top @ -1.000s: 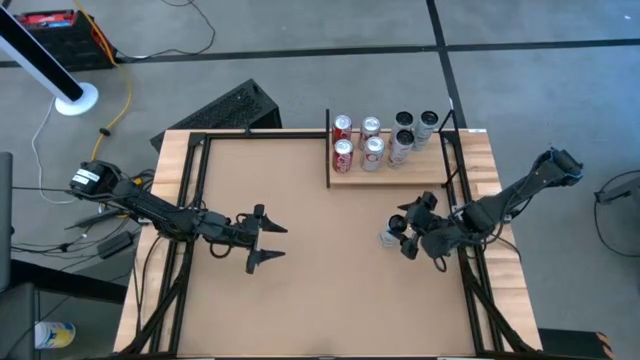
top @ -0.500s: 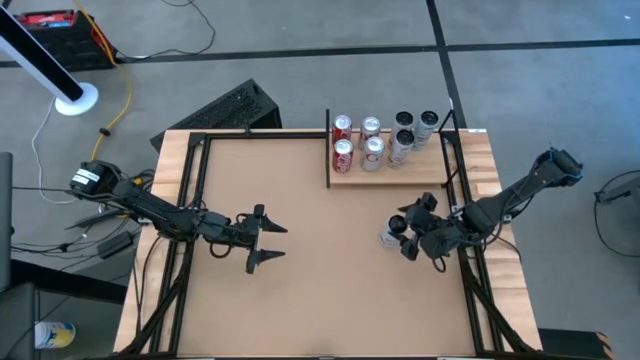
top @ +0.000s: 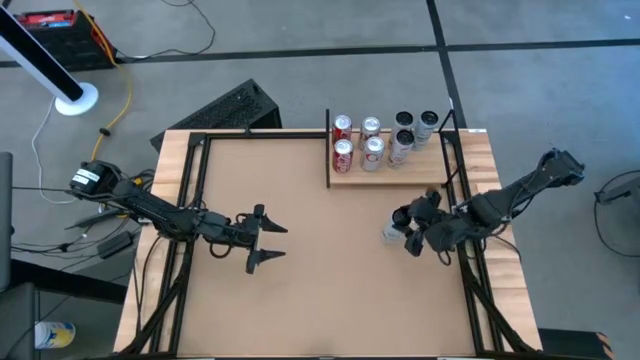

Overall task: Place canned beverage on shelf
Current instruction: Put the blue white soda can on the shelf aligned with the other blue white soda can

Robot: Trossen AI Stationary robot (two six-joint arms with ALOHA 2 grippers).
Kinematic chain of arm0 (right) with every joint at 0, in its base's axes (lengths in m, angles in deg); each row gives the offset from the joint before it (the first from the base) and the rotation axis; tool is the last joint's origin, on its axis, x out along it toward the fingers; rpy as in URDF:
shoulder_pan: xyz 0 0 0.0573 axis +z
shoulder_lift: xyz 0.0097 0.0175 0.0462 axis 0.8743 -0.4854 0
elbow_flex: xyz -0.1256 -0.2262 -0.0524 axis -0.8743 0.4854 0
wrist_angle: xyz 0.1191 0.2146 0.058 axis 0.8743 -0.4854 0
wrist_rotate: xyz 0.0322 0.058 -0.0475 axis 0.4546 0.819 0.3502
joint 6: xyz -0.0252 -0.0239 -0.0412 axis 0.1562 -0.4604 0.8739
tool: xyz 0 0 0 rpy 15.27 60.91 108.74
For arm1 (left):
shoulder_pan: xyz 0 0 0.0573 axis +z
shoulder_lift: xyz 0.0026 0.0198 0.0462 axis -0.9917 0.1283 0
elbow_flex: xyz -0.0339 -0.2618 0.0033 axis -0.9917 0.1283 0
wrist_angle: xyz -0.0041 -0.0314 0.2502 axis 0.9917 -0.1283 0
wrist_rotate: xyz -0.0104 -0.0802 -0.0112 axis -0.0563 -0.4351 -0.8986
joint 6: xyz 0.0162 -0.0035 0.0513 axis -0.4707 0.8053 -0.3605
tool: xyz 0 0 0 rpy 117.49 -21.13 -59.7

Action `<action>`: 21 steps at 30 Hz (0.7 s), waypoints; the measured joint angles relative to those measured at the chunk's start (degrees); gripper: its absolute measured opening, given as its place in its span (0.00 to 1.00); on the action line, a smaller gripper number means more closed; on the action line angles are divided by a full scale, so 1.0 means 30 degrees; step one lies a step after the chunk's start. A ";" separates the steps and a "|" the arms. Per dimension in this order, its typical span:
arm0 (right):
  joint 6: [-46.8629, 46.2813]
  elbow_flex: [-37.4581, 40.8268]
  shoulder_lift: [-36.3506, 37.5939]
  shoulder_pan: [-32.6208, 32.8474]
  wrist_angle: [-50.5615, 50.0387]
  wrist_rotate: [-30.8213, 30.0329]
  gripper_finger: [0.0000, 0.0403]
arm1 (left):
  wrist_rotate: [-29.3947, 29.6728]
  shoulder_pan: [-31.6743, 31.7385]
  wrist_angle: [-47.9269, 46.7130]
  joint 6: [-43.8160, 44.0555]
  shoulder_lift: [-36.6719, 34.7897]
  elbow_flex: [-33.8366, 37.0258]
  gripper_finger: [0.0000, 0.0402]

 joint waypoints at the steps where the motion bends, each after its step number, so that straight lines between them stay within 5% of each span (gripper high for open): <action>1: 0.0000 -0.0425 0.0162 -0.0159 -0.0576 -0.0040 0.69 | 0.0000 0.0000 0.0021 -0.0001 0.0000 0.0000 0.76; 10: 0.1771 -0.4113 0.1821 -0.3899 -0.7683 -0.0192 0.69 | 0.0007 -0.0007 0.0013 0.0006 0.0000 0.0000 0.76; 18: 0.7208 -0.4388 0.4328 -0.9531 -0.7438 0.0117 0.69 | 0.0129 0.0000 0.0011 0.0006 0.0000 0.0000 0.76; 21: 1.0137 -0.4381 0.4720 -1.2376 -0.5457 0.3000 0.69 | 0.0183 0.0000 0.0065 0.0006 0.0000 0.0000 0.76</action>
